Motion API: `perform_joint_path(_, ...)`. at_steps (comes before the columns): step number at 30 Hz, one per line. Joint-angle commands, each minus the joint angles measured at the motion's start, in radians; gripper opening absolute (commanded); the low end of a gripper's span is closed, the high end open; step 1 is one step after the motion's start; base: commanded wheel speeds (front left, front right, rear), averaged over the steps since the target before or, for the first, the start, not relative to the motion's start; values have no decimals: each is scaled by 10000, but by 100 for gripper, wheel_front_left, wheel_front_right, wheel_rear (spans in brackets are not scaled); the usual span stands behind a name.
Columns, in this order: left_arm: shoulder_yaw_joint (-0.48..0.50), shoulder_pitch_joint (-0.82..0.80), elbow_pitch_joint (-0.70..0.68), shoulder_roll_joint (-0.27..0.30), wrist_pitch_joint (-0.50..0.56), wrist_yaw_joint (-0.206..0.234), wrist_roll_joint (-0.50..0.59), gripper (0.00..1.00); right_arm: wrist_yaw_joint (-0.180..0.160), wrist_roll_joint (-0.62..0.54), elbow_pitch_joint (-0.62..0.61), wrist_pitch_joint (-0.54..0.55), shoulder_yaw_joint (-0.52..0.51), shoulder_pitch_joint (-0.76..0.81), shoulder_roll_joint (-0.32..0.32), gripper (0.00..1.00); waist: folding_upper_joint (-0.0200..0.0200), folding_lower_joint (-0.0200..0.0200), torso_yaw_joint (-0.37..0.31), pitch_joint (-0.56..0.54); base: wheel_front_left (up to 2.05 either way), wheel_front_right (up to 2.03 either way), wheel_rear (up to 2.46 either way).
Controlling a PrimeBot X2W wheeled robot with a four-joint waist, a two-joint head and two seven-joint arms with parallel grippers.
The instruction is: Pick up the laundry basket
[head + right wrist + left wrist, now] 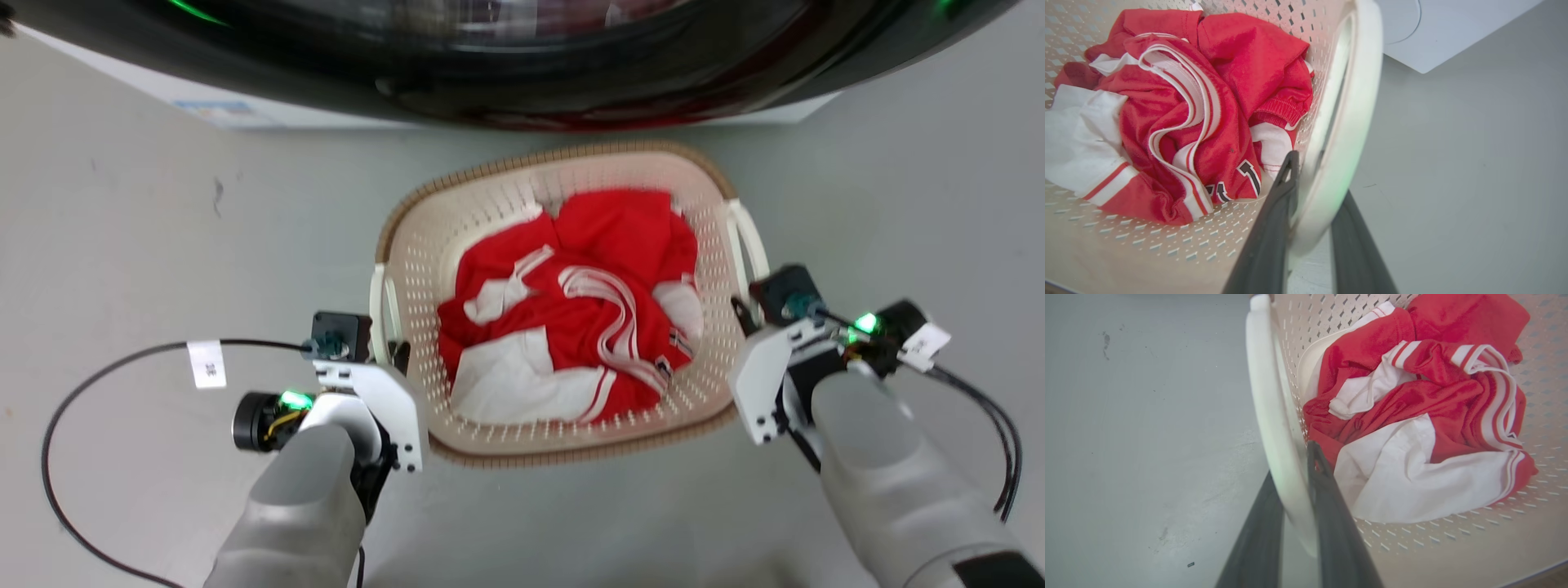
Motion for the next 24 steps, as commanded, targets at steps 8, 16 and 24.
perform_joint_path(8, -719, 643, 36, 50, 699, 18, -701, 0, -2, 1987, 53, 759, 1652, 984, -27, 0, 0, 0, -294, -1867, 0, 0, 0)
perform_joint_path(16, -1427, 1116, 35, 75, 1389, 5, -1311, 0, 10, 3777, -219, 1631, 3306, 1606, 11, 0, 0, 0, -572, -3144, 0, 0, 0)
perform_joint_path(24, -1990, 1463, -33, 233, 1836, 5, -1941, 0, 20, 4944, -258, 2360, 4372, 2010, 18, 0, 0, 0, -751, -4161, 0, 0, 0)
